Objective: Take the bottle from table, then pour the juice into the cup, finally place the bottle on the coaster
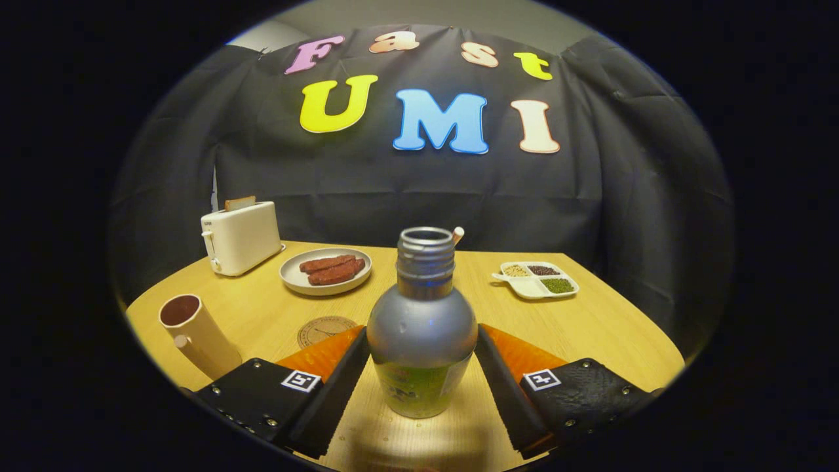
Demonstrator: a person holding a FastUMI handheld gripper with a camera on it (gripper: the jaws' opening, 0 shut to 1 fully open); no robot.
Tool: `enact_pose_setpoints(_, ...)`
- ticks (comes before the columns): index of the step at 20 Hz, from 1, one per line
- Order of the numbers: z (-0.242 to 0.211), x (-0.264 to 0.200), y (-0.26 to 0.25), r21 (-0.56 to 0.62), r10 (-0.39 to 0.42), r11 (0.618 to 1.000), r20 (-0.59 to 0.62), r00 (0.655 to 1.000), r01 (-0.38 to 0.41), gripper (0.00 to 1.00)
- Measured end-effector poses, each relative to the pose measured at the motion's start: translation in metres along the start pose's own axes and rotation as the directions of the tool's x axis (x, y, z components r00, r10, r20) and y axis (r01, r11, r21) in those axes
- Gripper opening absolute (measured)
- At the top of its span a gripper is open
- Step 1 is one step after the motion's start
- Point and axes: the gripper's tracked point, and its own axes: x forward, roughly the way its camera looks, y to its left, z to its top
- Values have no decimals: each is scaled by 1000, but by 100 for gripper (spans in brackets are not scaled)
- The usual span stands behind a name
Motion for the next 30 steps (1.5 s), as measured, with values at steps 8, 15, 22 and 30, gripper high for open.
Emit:
enact_pose_setpoints(8,18,2,5,-154,4,988,-29,1000,-8,78)
enact_pose_setpoints(15,63,-7,31,-425,42,904,-26,999,-49,78)
enact_pose_setpoints(22,66,-16,64,-677,67,730,-68,995,-96,79)
enact_pose_setpoints(30,58,-15,98,-823,77,555,-94,993,-121,79)
